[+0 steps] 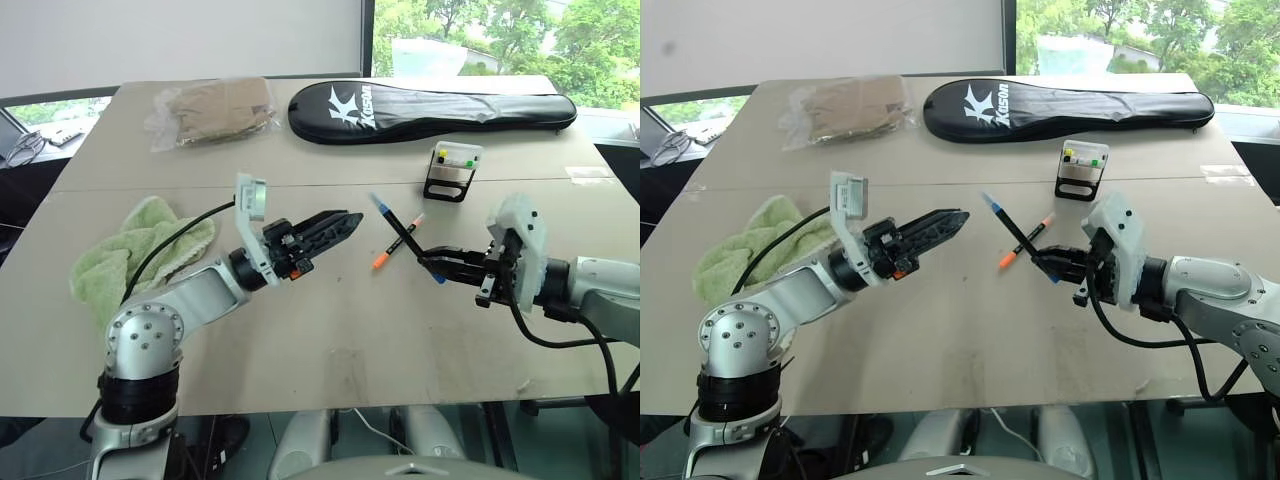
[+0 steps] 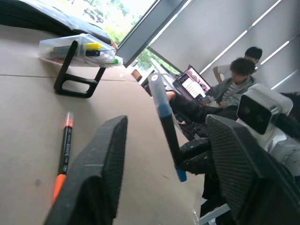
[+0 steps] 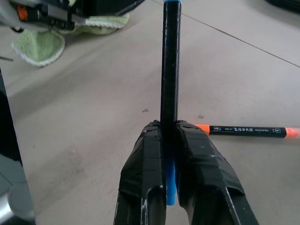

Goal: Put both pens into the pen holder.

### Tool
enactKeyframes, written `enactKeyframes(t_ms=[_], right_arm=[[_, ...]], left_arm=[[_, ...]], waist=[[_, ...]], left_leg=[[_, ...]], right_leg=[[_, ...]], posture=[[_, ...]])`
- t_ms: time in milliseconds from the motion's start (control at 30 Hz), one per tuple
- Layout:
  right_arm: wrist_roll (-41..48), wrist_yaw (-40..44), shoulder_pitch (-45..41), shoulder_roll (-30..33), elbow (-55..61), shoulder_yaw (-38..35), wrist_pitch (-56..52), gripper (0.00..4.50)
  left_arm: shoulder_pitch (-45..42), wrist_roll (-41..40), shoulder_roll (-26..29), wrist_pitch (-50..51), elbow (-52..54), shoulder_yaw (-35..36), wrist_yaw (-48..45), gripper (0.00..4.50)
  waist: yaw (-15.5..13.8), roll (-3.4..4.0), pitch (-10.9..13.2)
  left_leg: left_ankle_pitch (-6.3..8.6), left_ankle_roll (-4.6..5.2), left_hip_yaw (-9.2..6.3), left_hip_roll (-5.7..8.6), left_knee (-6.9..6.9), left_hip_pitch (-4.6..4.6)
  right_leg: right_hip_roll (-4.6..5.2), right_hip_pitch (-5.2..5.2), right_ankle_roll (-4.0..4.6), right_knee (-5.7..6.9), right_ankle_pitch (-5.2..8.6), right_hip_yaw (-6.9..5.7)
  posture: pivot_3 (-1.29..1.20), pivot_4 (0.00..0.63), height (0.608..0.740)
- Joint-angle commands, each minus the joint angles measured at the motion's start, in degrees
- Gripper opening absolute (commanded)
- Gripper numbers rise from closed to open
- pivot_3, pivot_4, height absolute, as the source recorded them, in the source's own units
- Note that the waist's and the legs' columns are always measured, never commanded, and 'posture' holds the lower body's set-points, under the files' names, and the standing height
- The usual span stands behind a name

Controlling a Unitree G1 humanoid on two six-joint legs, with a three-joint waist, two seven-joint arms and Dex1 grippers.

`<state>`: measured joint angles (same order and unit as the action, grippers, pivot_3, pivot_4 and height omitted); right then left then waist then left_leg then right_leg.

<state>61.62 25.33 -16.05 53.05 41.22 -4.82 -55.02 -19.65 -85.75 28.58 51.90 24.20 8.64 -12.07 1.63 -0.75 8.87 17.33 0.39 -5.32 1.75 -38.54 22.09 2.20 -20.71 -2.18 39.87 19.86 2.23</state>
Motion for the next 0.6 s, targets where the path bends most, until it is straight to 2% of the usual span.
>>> enactKeyframes(t_ms=[33, 100, 367, 467, 500, 533, 567, 600], right_arm=[[-3.60, 3.12, 0.89, 0.30, 2.07, 0.07, 3.04, 0.00], [-5.00, 4.03, 1.46, 0.11, 2.59, 0.64, 3.75, 0.00], [-10.44, 6.35, 5.15, -1.02, 3.15, 0.58, 7.06, 0.00], [-11.43, 6.45, 5.96, -1.46, 3.32, 0.09, 7.88, 0.00], [-11.43, 6.53, 6.00, -1.72, 3.37, -0.02, 8.07, 0.00], [-11.27, 6.51, 5.88, -2.05, 3.45, -0.06, 8.15, 0.00], [-11.17, 6.61, 5.75, -2.30, 3.52, 0.00, 8.30, 0.00], [-11.17, 7.03, 5.64, -2.43, 3.68, 0.15, 8.53, 0.00]], left_arm=[[-1.32, -1.15, -0.56, -0.38, 0.34, -0.48, 0.29, 0.55], [-1.76, -0.72, -1.32, -0.80, 0.05, -0.63, 0.60, 0.12], [-0.34, 2.74, -0.88, -1.38, 0.29, -0.36, -2.50, 0.12], [1.65, 2.94, -0.09, -1.23, 0.24, 0.39, -3.51, 0.84], [2.39, 4.67, 0.34, -1.16, 0.29, -0.04, -3.61, 1.28], [3.01, 6.01, 0.51, -1.08, 0.17, -0.49, -3.57, 1.28], [3.32, 6.87, 0.65, -0.99, 0.01, -0.89, -3.93, 2.02], [3.32, 7.27, 0.65, -0.91, -0.03, -1.14, -4.62, 2.05]], waist=[[-0.03, 0.00, 0.00], [0.04, 0.00, 0.00], [-0.23, -0.01, 0.01], [-0.23, -0.01, 0.01], [-0.25, -0.01, 0.01], [-0.41, -0.01, 0.01], [-0.50, -0.01, 0.01], [-0.56, -0.01, 0.01]], left_leg=[[0.00, 0.00, 0.00, 0.00, 0.00, 0.00], [0.00, 0.00, 0.02, 0.00, 0.00, 0.00], [0.00, 0.00, 0.02, 0.00, 0.00, -0.01], [0.00, 0.00, 0.01, -0.01, 0.02, -0.03], [0.00, 0.00, 0.01, -0.01, 0.02, -0.03], [0.00, 0.00, 0.01, -0.01, 0.02, -0.03], [0.00, -0.01, 0.00, -0.01, 0.02, -0.05], [0.00, 0.00, 0.01, 0.00, 0.02, -0.06]], right_leg=[[0.00, 0.00, 0.00, 0.00, 0.00, 0.01], [0.00, 0.00, 0.00, 0.00, 0.00, 0.03], [0.00, 0.00, 0.00, 0.00, 0.00, 0.03], [-0.01, 0.00, 0.00, 0.00, 0.00, 0.04], [-0.01, -0.01, 0.00, 0.01, 0.00, 0.04], [-0.01, -0.01, 0.00, 0.01, 0.00, 0.04], [-0.01, 0.00, 0.00, 0.01, 0.00, 0.04], [-0.01, 0.02, 0.00, 0.01, 0.00, 0.05]], posture=[[0.00, 0.150, 0.740], [0.00, 0.150, 0.740], [0.00, 0.150, 0.740], [0.00, 0.150, 0.740], [0.00, 0.150, 0.740], [0.00, 0.150, 0.740], [0.00, 0.150, 0.740], [0.00, 0.150, 0.740]])
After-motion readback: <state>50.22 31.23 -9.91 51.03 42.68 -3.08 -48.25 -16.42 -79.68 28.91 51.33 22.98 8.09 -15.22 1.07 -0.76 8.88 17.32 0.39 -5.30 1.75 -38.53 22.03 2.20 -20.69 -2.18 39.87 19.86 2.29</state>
